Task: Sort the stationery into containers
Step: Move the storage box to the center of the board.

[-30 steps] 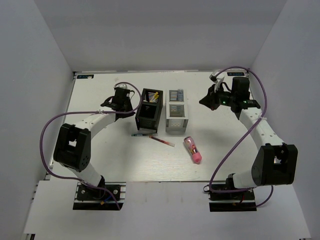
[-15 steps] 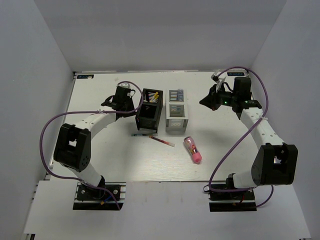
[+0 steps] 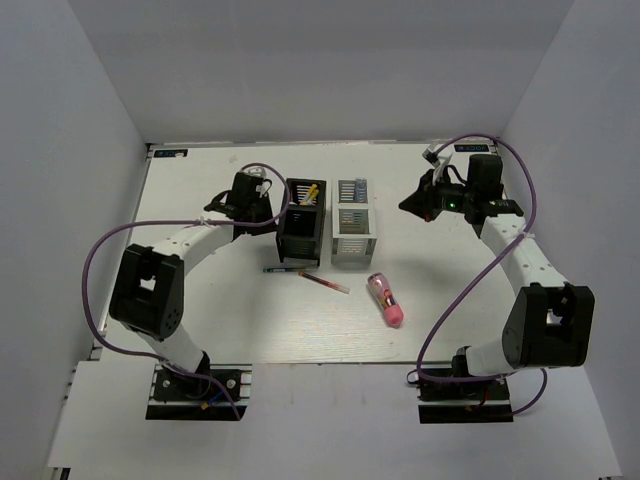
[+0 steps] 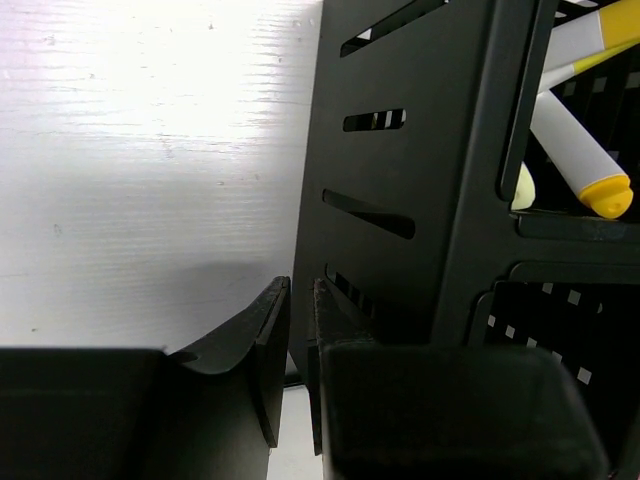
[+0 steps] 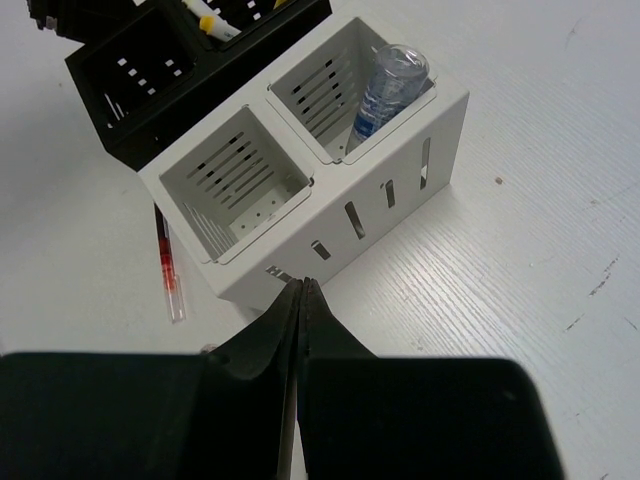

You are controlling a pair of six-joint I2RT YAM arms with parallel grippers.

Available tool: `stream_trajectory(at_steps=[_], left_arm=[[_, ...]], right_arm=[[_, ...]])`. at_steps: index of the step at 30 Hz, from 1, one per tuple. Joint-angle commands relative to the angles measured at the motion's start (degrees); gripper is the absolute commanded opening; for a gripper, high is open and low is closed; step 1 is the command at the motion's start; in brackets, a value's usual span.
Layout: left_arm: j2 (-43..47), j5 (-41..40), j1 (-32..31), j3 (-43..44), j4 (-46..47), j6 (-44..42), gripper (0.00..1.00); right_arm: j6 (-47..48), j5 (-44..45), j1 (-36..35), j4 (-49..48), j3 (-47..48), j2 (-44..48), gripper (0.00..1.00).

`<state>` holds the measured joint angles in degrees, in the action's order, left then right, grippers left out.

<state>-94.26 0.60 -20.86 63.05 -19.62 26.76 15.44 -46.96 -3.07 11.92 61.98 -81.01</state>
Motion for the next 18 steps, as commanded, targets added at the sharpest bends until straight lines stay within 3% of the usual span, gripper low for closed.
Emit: stream_trajectory(at_steps=[1, 18], left_arm=[[0.4, 3.1, -0.7, 2.5, 1.4, -0.3, 0.25], [-3.8, 6.8, -0.7, 4.1, 3.0, 0.2, 0.23]], right_arm=[[0.1, -1.6, 0.4, -0.3, -0.8, -0.5, 0.00], [0.6, -2.6, 1.1, 0.3, -0.9, -1.1, 0.00]])
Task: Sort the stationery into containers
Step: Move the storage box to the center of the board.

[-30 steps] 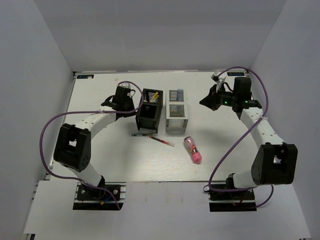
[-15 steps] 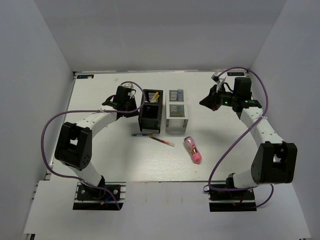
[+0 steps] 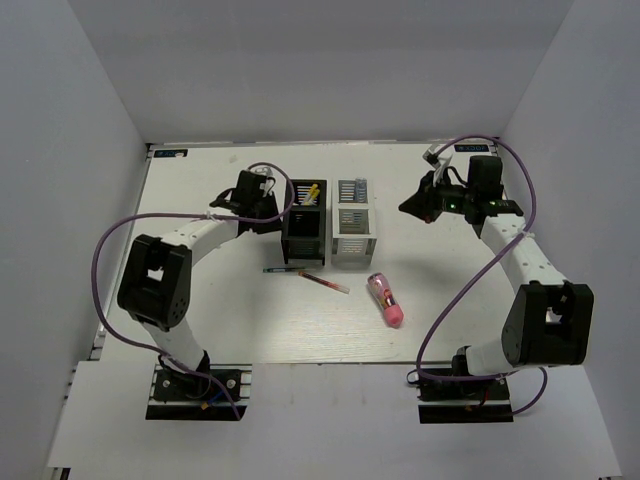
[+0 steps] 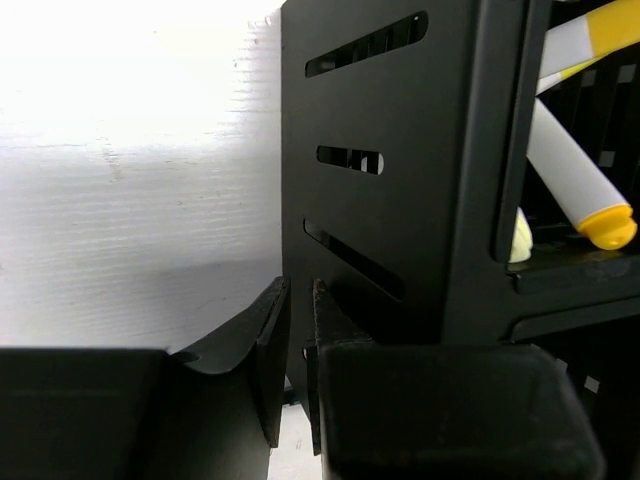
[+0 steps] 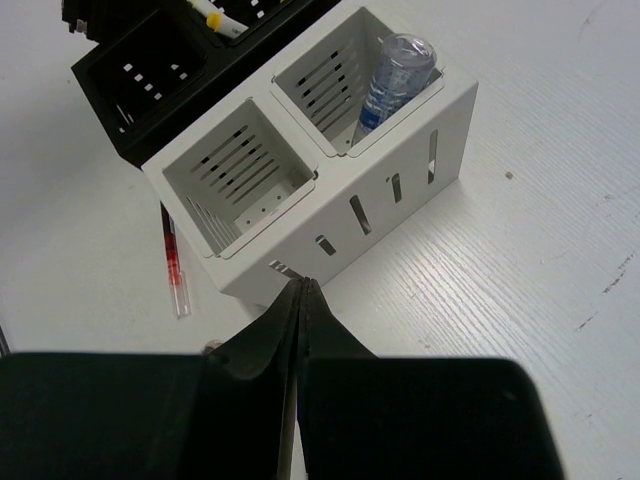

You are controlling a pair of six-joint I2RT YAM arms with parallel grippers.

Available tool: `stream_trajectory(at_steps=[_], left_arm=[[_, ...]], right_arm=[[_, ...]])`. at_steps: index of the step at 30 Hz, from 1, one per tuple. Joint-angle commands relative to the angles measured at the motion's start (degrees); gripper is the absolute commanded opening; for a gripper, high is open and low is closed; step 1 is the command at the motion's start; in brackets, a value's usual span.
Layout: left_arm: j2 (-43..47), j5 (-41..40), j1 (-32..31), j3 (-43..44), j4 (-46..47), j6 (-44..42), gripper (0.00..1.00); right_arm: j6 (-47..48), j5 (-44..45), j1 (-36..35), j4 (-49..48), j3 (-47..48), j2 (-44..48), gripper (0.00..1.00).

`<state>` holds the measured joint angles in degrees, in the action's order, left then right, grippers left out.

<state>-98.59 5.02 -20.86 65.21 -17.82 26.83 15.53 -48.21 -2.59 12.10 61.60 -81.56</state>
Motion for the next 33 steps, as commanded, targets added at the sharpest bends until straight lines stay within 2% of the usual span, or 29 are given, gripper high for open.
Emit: stream_trajectory(at_steps=[1, 33], left_arm=[[0.5, 2.4, -0.7, 2.5, 1.2, 0.2, 0.23], [-7.1, 4.8, -1.2, 9.9, 0.7, 0.2, 0.23]], right_arm=[[0.7, -1.5, 0.6, 0.1, -0.5, -0.7, 0.00], [1.3, -2.9, 1.4, 1.2, 0.0, -1.8, 0.00]])
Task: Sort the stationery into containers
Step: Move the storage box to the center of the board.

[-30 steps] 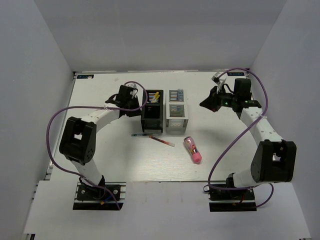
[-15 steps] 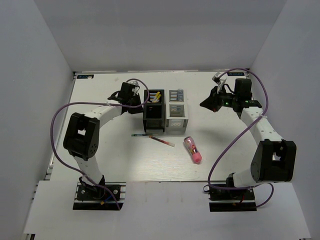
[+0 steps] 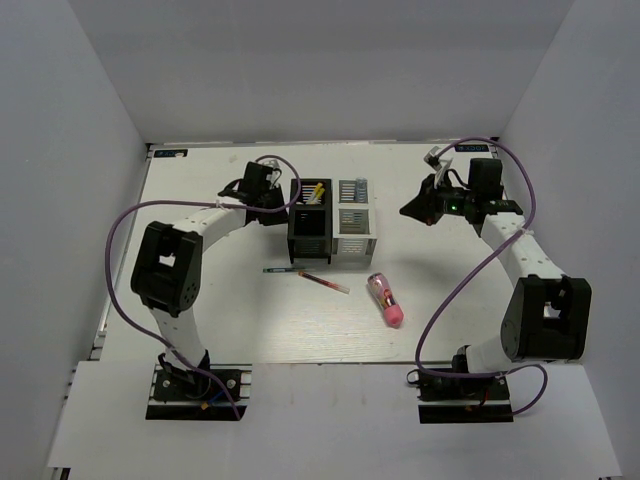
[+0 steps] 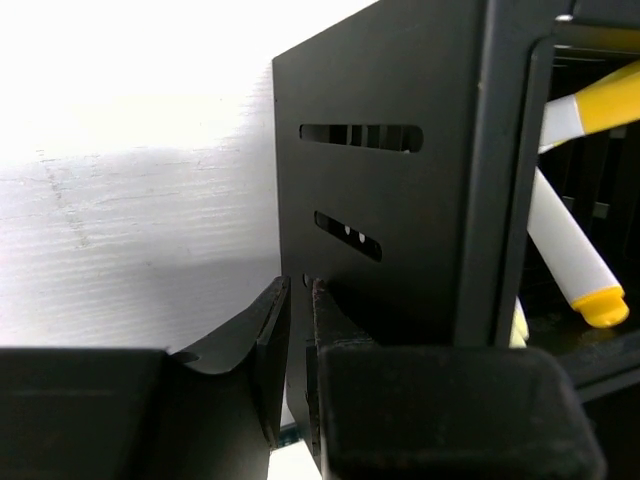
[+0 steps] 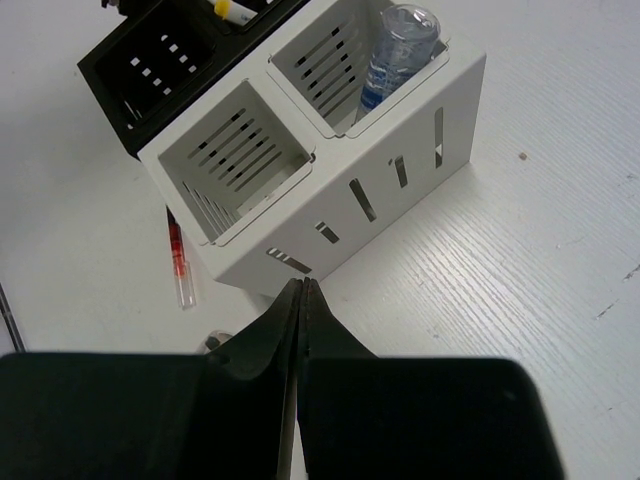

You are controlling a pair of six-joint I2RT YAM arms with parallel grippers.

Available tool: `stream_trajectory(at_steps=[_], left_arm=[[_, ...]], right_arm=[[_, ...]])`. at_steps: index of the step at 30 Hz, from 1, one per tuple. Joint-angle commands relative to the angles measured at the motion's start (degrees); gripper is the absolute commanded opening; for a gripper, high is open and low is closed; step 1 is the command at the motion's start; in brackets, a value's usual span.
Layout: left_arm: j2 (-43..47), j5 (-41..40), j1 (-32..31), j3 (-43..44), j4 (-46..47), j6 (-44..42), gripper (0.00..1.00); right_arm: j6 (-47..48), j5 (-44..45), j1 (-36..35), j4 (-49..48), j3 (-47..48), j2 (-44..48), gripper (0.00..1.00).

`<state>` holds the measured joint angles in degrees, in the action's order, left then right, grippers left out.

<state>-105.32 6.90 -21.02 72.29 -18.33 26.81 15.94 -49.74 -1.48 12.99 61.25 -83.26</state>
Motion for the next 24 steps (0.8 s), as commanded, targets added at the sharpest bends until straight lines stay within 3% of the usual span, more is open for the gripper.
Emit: stream_trajectory(at_steps=[1, 3, 5, 6, 9, 10, 15, 24], left_arm=[[-0.3, 2.9, -1.0, 2.9, 1.2, 0.2, 0.23], [-0.3, 0.8, -1.0, 2.9, -0.9, 0.2, 0.29], [0.8, -2.5, -1.0, 2.9, -2.3, 1.3, 0.46], [1.6, -3.2, -0.1, 1.5, -2.9, 2.5, 0.60], [6.4, -9.9, 0.5, 0.1, -5.3, 3.3, 0.77], [7.8, -12.3, 0.5, -0.5, -7.1, 3.8, 0.83], [17.2, -19.1, 2.2, -3.9, -7.6, 3.1, 0.89], [23.6, -18.6, 2.2, -5.9, -10.1, 1.0, 0.90]], right_arm=[[1.0, -1.3, 0.4, 0.3, 0.4, -0.1, 0.01], [1.3, -1.5, 0.4, 0.5, 0.5, -0.1, 0.07], [1.6, -1.4, 0.5, 0.8, 0.7, -0.3, 0.17], [2.0, -1.6, 0.5, 1.2, 1.1, -0.2, 0.32], [3.7, -1.7, 0.3, 2.5, 1.5, 0.0, 0.65], [4.9, -1.3, 0.3, 2.9, 1.7, 0.4, 0.90], [6.9, -0.3, 0.5, 2.7, 1.2, 2.3, 0.90], [10.0, 0.8, 0.2, 4.7, 1.3, 5.5, 0.90]])
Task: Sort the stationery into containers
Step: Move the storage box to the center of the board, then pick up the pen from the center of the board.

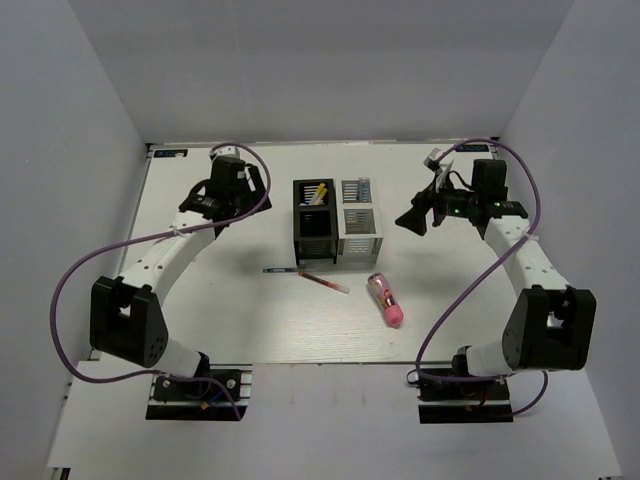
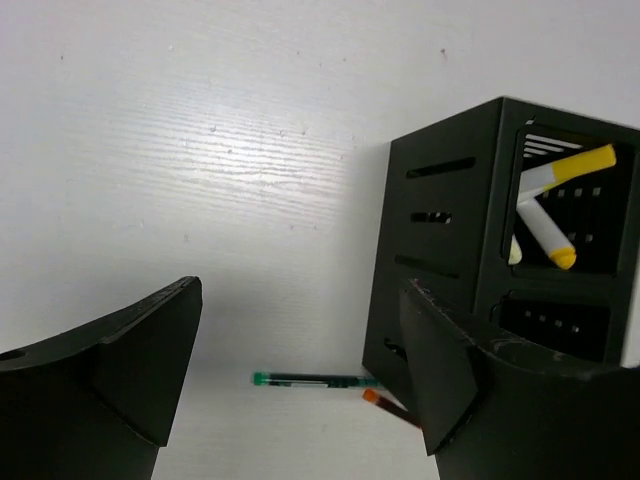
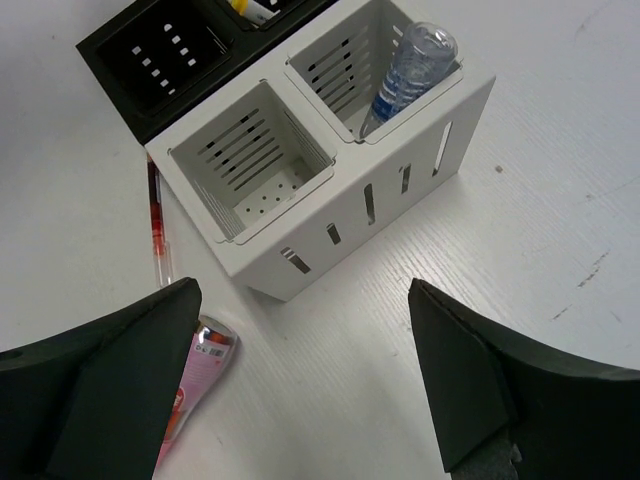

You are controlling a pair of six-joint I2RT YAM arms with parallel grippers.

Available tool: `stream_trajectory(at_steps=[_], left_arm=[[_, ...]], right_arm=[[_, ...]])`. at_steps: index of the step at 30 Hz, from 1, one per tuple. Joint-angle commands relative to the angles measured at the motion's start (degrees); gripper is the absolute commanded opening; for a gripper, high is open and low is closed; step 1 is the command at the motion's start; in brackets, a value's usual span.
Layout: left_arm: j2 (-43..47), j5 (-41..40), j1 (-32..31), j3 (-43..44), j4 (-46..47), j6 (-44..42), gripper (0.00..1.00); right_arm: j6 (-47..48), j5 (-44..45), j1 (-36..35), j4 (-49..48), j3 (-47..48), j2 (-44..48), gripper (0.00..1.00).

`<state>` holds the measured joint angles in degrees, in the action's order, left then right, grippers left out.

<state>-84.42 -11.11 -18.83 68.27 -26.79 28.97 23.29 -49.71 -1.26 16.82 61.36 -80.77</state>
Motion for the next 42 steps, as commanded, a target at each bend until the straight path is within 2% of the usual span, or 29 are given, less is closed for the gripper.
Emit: stream_trajectory(at_steps=[1, 2, 4, 5, 6, 7, 8, 9, 10, 11, 12, 13, 14, 15, 16, 17, 18, 19, 21, 22, 24, 25, 26, 28, 33, 39, 42], left_arm=[[3.5, 0.2, 0.0, -1.9, -1.2, -1.7, 0.90], [3.5, 0.9, 0.0, -2.5, -1.2, -1.7, 0.88], [5.7, 4.0, 0.0, -4.1, 0.1, -3.2, 0.72], [6.8, 5.5, 0.0, -5.9, 1.9, -4.0, 0.62], [8.0, 8.2, 0.0, -6.8, 2.7, -4.8, 0.39], [10.9, 9.6, 0.0, -8.7, 3.4, -6.8, 0.28], [12.6, 11.0, 0.0, -9.5, 4.1, -8.0, 0.22], [14.4, 13.5, 0.0, -10.3, 5.2, -9.4, 0.18], [16.3, 14.4, 0.0, -12.1, 5.3, -12.0, 0.13], [18.3, 15.2, 0.0, -13.2, 6.1, -13.0, 0.12], [22.7, 16.0, 0.0, -14.4, 6.7, -13.8, 0.12], [24.9, 16.0, 0.0, -16.7, 7.4, -15.1, 0.17], [27.0, 16.0, 0.0, -17.9, 7.4, -15.1, 0.24], [28.9, 15.2, 0.0, -18.8, 7.4, -15.7, 0.36], [31.9, 15.2, 0.0, -20.3, 7.4, -15.7, 0.62], [33.0, 14.4, 0.0, -20.8, 7.4, -15.7, 0.74], [33.7, 13.1, 0.0, -20.8, 6.7, -15.7, 0.82], [33.7, 13.0, 0.0, -21.4, 5.4, -15.7, 0.87], [34.2, 11.2, 0.0, -21.4, 3.9, -15.7, 0.87], [34.2, 11.2, 0.0, -21.4, 2.4, -15.7, 0.89], [33.7, 10.5, 0.0, -21.4, 1.7, -15.7, 0.89], [34.2, 10.5, 0.0, -21.4, 1.2, -15.7, 0.89], [34.2, 10.0, 0.0, -21.4, 1.2, -16.2, 0.89], [35.8, 10.0, 0.0, -22.0, 1.2, -16.2, 0.89], [37.0, 10.6, 0.0, -22.6, 1.2, -16.8, 0.89], [35.6, 11.9, 0.0, -22.6, 1.2, -16.8, 0.89], [35.6, 11.9, 0.0, -22.6, 1.2, -16.8, 0.89]], right_arm=[[3.5, 0.9, -0.2, 1.1, 1.4, 3.1, 0.90], [4.6, 0.3, -0.1, 1.9, 1.6, 3.3, 0.90], [8.4, -2.6, 0.0, 5.5, 3.3, 2.8, 0.90], [10.4, -5.8, -0.1, 7.2, 4.4, 3.1, 0.90], [17.2, -7.6, -0.1, 12.4, 5.2, 3.3, 0.90], [19.4, -11.6, -0.8, 13.7, 5.2, 4.3, 0.90], [20.9, -12.5, -0.9, 14.5, 5.2, 4.9, 0.84], [26.8, -13.6, -1.9, 18.7, 5.9, 7.1, 0.73], [27.8, -13.0, -4.2, 19.9, 6.2, 7.6, 0.63], [28.5, -12.8, -5.6, 20.8, 6.8, 8.0, 0.48], [31.4, -12.7, -9.7, 23.1, 6.4, 9.6, 0.25], [32.0, -12.0, -11.7, 22.6, 5.7, 10.2, 0.00], [32.4, -10.9, -13.1, 21.3, 3.6, 10.9, 0.00], [33.4, -10.8, -17.8, 21.0, 1.2, 12.8, 0.00], [31.4, -9.1, -19.2, 17.1, -0.6, 13.2, 0.02], [31.0, -6.7, -20.8, 14.1, -4.3, 13.7, 0.12], [30.7, -5.3, -25.6, 12.6, -6.3, 13.9, 0.20], [28.4, -0.3, -27.1, 8.7, -7.1, 13.0, 0.27], [26.0, 4.7, -31.6, 5.8, -8.6, 10.5, 0.36], [22.9, 11.8, -34.7, 2.8, -9.1, 6.7, 0.40], [17.4, 16.8, -39.2, -0.1, -8.6, 3.7, 0.45], [15.7, 22.8, -42.4, -2.7, -7.1, -0.7, 0.54], [15.0, 24.6, -43.5, -3.3, -6.4, -2.1, 0.56], [12.2, 28.5, -46.1, -5.0, -5.1, -6.5, 0.56], [7.0, 36.3, -47.5, -11.0, -3.0, -10.8, 0.56], [4.4, 40.9, -49.0, -10.8, 1.1, -17.7, 0.53], [3.3, 40.4, -49.3, -9.9, 2.3, -20.7, 0.53]])
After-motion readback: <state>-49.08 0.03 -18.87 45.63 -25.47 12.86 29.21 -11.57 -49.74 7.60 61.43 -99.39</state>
